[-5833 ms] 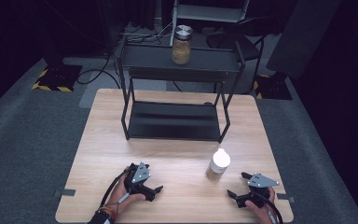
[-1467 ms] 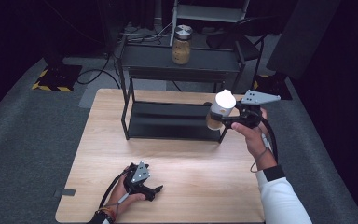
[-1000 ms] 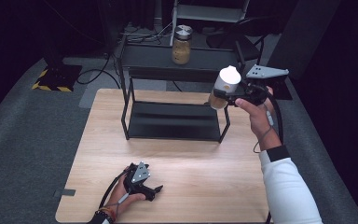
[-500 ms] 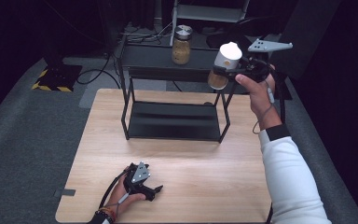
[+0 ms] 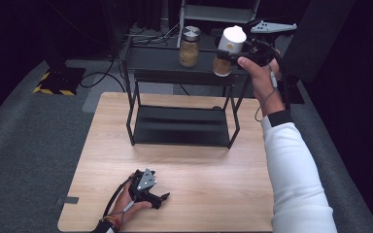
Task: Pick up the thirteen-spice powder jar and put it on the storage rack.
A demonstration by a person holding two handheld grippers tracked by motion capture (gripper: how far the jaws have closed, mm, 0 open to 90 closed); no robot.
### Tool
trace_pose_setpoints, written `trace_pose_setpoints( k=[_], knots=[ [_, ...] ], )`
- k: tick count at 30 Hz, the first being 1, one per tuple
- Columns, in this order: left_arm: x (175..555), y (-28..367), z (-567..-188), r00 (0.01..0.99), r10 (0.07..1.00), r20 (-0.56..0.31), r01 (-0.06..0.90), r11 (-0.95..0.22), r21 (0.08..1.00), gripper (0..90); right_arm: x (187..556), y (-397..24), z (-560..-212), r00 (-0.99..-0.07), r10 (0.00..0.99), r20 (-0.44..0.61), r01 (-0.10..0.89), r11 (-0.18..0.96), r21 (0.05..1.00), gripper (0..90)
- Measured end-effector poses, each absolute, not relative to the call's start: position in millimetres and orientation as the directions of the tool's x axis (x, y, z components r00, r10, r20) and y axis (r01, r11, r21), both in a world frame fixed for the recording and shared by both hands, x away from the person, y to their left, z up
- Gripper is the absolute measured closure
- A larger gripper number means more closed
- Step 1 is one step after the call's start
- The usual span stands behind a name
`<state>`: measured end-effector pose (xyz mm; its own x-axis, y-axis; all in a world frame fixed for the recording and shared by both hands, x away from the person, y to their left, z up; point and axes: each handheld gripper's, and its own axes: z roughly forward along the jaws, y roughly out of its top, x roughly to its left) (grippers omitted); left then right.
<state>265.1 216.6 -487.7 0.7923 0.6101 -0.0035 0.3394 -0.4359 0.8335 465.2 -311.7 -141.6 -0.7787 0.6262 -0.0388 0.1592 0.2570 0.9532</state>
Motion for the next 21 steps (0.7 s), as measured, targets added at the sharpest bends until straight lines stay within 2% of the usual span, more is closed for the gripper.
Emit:
trace_pose_setpoints(
  k=[21],
  knots=[
    [265.1, 216.6, -487.6, 0.792, 0.610, -0.003, 0.339, -0.436, 0.833, 0.2, 500.3, -286.1, -129.8, -0.724, 0.688, -0.037, 0.207, 0.269, 0.940, 30.2]
  ],
)
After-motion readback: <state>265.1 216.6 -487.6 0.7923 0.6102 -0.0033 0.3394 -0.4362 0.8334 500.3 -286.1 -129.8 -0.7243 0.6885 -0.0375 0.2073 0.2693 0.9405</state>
